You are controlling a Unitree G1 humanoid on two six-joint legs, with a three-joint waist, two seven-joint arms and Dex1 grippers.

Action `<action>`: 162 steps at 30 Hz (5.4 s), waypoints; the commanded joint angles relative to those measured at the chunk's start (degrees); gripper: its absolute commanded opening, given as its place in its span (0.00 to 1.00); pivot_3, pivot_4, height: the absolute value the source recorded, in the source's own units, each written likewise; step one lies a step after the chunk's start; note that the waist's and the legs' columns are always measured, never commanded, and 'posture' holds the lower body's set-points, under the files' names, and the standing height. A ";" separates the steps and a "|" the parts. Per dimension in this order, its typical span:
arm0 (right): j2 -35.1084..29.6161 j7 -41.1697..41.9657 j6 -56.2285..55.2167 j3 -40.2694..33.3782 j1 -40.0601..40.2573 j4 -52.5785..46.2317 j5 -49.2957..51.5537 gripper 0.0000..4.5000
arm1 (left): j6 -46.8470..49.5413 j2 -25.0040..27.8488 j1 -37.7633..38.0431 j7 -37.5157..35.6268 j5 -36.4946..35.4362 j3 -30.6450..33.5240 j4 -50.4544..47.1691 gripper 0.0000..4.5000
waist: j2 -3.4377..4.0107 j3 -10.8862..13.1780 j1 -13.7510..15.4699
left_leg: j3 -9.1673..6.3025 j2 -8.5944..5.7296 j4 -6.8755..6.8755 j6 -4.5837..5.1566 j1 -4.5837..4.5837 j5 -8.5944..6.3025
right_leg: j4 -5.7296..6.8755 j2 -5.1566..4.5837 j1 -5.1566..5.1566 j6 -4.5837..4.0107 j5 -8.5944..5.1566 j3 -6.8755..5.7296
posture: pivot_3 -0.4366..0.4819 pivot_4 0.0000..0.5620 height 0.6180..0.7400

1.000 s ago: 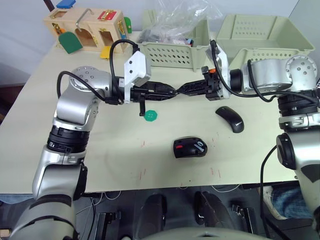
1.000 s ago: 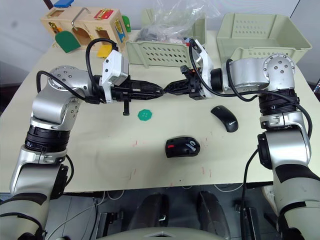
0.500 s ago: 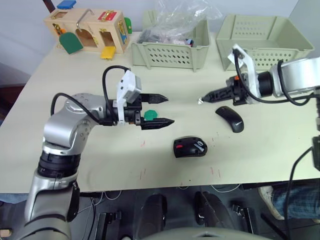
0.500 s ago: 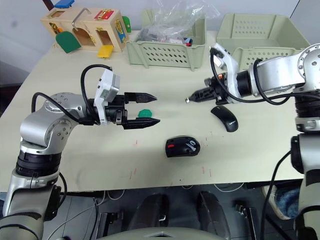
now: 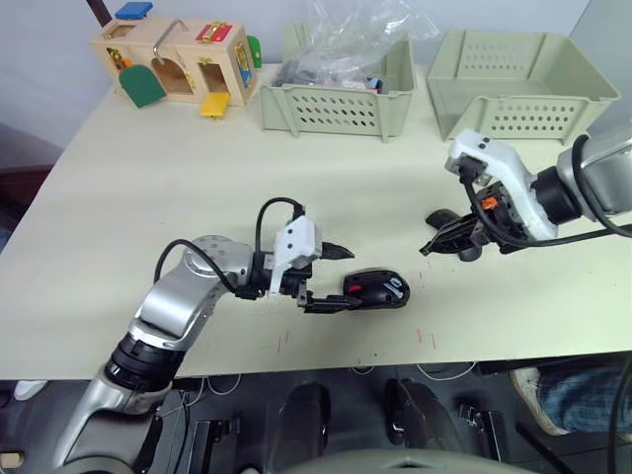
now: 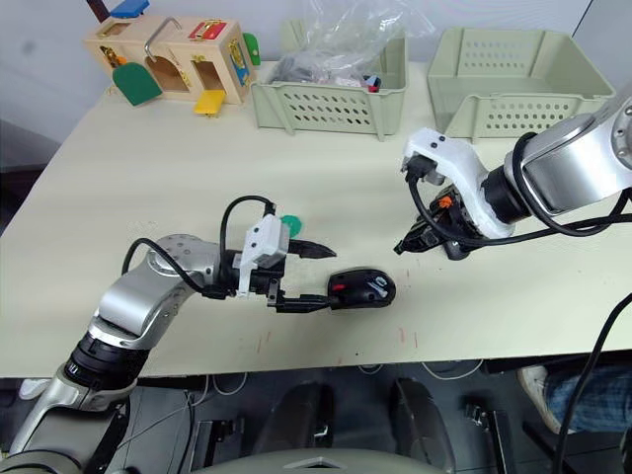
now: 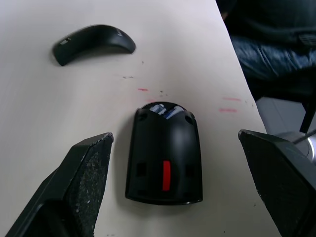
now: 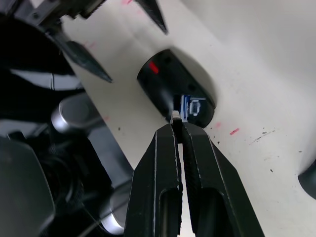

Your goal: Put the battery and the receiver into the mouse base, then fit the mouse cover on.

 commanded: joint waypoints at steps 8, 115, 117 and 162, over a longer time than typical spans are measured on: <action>-0.27 8.86 0.36 -0.95 -0.73 -4.88 -7.74 0.00 | -3.52 -3.28 -2.13 1.53 6.99 -5.84 2.32 0.97 | 0.00 0.00 0.10 | 0.02 0.00 0.04 0.00 -0.01 0.00 | 0.00 -0.01 0.00 0.01 0.02 0.02 | 0.48 0.27 1.00; 21.30 16.43 0.36 11.29 9.22 -0.71 -44.71 0.00 | -5.18 -11.77 -5.65 3.15 16.54 -11.89 8.23 0.64 | 0.02 -0.01 -0.07 | -0.04 0.00 0.60 0.03 -0.06 -0.01 | 0.54 0.00 -0.01 0.03 0.02 0.01 | 0.48 0.27 1.00; 21.74 16.55 0.36 11.22 9.03 -0.47 -44.27 0.00 | -5.24 -11.75 -5.65 3.19 16.55 -11.87 8.34 0.64 | 0.02 -0.01 -0.05 | -0.04 -0.01 0.60 0.03 -0.05 -0.01 | 0.54 0.00 -0.01 0.03 0.02 0.01 | 0.48 0.27 1.00; 23.20 18.06 0.36 13.34 7.47 0.16 -43.13 0.00 | -5.58 -12.01 -4.92 3.78 16.75 -12.11 8.35 0.64 | 0.03 -0.02 -0.14 | -0.05 0.00 0.60 0.03 -0.02 -0.01 | 0.55 0.00 0.00 0.02 0.02 0.01 | 0.48 0.27 1.00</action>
